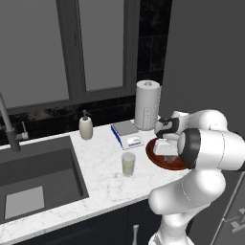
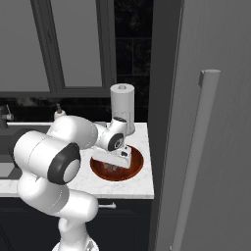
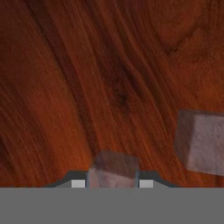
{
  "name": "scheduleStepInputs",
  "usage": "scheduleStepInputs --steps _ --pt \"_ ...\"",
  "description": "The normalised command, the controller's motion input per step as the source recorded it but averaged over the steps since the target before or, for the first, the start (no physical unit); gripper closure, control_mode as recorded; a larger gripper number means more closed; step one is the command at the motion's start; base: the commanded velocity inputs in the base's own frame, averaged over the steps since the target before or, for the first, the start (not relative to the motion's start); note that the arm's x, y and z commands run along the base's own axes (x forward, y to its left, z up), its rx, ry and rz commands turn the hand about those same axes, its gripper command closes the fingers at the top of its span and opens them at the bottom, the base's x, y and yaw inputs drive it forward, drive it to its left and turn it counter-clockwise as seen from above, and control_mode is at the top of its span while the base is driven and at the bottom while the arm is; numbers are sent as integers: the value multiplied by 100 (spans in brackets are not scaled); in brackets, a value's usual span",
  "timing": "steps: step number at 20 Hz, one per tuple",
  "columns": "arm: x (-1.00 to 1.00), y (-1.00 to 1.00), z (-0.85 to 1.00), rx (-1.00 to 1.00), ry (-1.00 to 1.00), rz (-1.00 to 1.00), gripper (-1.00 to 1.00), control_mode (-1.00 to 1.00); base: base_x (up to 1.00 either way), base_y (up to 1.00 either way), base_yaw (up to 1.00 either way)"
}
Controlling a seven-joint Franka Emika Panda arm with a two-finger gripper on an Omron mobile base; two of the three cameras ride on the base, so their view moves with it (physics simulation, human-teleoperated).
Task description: Grab a lemon wedge from the fridge and one ice cube from the ice bowl, and put them in the glass of lemonade.
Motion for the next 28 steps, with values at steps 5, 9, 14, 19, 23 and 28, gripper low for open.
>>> scheduleStepInputs --steps 5,9,14,19,23,28 --pt "-3 0 -4 0 5 0 100 -100 0 0 0" --pt "0 -12 0 0 2 0 100 -100 0 0 0" --pt "-1 -35 18 3 0 3 100 -100 0 0 0" --pt "-5 -6 21 2 0 1 100 -100 0 0 0" --pt "0 12 18 0 -1 3 100 -100 0 0 0" --pt "-3 46 57 0 -2 4 100 -100 0 0 0"
